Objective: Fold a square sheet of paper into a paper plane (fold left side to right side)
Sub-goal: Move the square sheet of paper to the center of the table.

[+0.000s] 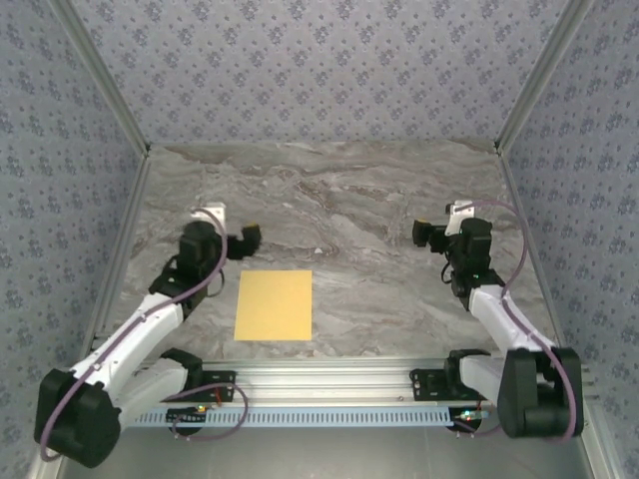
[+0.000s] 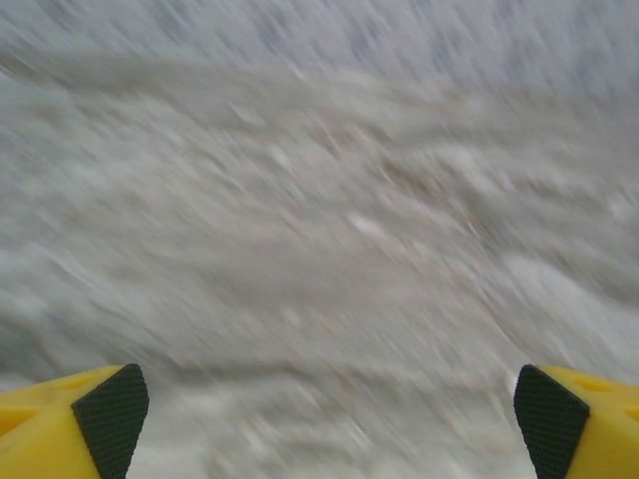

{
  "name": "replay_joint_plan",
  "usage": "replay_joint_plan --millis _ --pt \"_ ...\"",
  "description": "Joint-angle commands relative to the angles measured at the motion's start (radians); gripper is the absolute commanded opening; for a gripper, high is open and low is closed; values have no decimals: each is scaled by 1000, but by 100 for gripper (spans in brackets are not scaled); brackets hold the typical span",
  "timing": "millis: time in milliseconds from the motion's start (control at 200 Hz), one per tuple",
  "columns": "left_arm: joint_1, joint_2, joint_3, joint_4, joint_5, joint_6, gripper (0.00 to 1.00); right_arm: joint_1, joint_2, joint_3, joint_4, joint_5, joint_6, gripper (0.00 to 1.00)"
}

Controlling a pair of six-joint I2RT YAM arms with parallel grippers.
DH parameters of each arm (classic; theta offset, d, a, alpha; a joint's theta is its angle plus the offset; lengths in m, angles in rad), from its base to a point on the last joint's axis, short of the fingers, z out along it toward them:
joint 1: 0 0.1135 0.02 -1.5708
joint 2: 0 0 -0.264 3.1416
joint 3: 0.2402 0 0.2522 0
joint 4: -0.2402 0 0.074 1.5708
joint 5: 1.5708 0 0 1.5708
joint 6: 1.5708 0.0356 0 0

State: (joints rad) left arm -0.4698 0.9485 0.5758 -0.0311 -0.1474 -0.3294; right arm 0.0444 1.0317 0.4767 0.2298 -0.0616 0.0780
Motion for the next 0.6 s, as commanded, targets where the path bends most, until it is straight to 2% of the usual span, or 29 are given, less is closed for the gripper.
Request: replay_joint_plan --millis 0,110,275,460,595 --pt "-112 10 -6 -255 -78 -154 97 45 -114 24 -246 -19 87 100" --pt "-207 79 -3 -317 -88 -221 95 96 -194 29 -337 -18 132 100" --pt "-333 262 39 -374 -124 -289 94 160 -226 51 -427 7 141 100" --pt "-391 452 107 -354 -96 -320 95 201 -238 68 -469 38 138 100" --pt "-402 548 141 -319 -57 -331 95 216 -255 68 -485 45 141 100"
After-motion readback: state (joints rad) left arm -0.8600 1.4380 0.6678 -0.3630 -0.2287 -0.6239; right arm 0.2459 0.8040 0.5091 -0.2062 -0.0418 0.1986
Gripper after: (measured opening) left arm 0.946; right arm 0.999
